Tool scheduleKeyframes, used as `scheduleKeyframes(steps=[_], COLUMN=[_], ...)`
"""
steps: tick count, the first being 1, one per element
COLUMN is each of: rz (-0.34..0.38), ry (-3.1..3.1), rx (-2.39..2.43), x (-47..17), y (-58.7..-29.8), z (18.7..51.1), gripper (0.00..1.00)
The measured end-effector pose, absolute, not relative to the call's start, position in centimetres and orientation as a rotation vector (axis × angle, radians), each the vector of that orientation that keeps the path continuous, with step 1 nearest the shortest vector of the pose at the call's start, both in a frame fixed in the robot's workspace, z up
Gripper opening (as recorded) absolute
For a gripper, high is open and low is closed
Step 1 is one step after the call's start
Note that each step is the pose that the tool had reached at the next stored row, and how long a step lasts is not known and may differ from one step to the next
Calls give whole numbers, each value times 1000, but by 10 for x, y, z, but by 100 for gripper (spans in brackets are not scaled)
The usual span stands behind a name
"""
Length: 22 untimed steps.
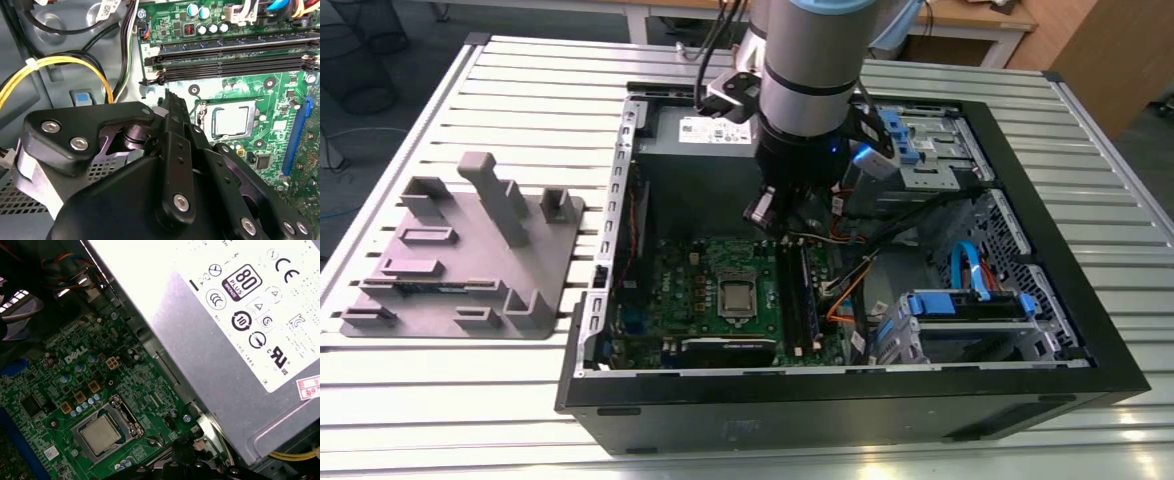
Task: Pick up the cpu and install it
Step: 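Install the first cpu locking lever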
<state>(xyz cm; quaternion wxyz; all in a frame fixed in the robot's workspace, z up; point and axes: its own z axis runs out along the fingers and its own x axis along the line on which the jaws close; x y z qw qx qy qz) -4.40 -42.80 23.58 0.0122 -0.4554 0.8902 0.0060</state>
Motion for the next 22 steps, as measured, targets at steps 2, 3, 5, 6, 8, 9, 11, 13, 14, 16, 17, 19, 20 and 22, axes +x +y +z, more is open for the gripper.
scheduleKeyframes(steps=[2, 3, 5, 6, 8, 9, 11, 13, 14, 16, 17, 19, 20, 22], rz=[19, 19, 19, 19, 19, 19, 19, 19, 19, 19, 19, 19, 19, 19], ry=[2775, 2775, 2775, 2775, 2775, 2775, 2774, 2774, 2774, 2773, 2773, 2773, 2772, 2772], rx=[-1419, -1419, -1419, -1419, -1420, -1420, -1420, -1421, -1421, -1422, -1423, -1424, -1424, -1425], x=[-45, -46, -48, -48, -49, -50, -50, -50, -51, -51, -51, -52, -52, -52], y=[-428, -428, -428, -429, -431, -432, -435, -438, -440, -444, -446, -450, -452, -456], z=[236, 236, 236, 236, 236, 236, 236, 236, 236, 235, 236, 236, 236, 236], gripper=[11, 11, 11, 11, 11, 11, 11, 11, 11, 11, 11, 11, 11, 11])
